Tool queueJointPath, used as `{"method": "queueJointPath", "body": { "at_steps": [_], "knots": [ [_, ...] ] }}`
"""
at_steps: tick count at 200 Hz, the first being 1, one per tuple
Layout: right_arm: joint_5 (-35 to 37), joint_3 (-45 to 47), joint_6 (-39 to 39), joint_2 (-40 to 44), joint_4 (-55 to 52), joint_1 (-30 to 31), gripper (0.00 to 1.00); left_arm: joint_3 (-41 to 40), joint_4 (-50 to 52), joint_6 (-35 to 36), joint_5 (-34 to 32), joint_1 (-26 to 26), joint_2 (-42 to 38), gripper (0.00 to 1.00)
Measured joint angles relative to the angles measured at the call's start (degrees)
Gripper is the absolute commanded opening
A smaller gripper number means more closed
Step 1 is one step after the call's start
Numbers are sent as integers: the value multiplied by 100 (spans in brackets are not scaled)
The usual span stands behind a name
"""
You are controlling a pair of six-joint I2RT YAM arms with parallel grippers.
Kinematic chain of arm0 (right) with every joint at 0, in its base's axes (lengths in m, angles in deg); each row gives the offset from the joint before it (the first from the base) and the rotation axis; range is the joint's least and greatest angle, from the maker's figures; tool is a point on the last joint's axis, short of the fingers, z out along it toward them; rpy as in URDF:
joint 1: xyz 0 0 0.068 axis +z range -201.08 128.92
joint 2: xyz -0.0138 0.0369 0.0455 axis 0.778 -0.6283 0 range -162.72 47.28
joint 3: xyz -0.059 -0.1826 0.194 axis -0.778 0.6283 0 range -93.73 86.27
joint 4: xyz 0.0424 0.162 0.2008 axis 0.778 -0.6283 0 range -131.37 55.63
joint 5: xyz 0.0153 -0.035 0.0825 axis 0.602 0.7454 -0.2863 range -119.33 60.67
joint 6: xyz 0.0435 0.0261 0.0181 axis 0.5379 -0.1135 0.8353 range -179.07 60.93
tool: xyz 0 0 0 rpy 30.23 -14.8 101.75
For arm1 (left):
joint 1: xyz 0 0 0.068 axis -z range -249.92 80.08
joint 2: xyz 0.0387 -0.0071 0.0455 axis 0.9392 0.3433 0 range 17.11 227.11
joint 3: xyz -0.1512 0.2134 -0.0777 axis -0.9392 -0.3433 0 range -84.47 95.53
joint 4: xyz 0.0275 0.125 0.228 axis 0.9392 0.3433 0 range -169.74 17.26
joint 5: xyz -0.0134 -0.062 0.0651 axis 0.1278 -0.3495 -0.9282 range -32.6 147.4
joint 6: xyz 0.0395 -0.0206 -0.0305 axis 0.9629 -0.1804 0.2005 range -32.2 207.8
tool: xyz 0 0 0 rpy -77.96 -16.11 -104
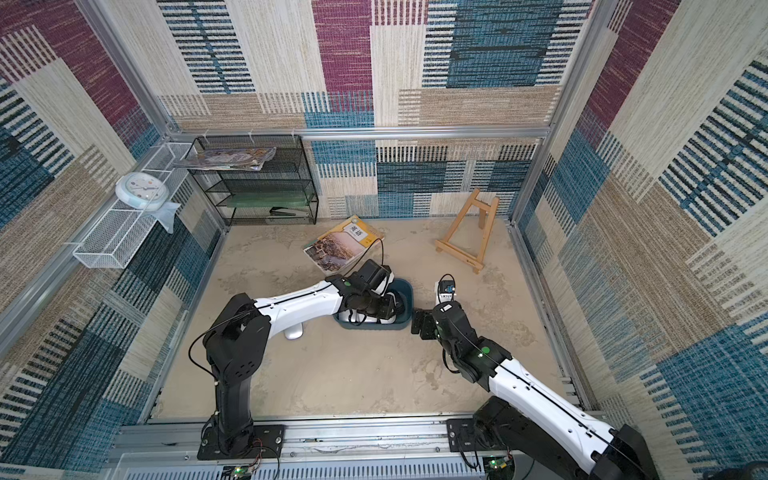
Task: Take out the mouse from the storage box
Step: Pick up the mouse from the storage box.
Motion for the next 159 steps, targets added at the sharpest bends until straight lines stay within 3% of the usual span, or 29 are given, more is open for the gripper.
{"method": "queueJointPath", "body": {
  "at_steps": [81, 159],
  "knots": [
    [-24, -162, -4, -160, 17, 0, 92, -1121, -647, -476, 315, -326, -1318, 26],
    [-151, -339, -2, -522, 120, -2, 92, -2824, -769, -765, 247, -400, -3407, 27]
  ]
}}
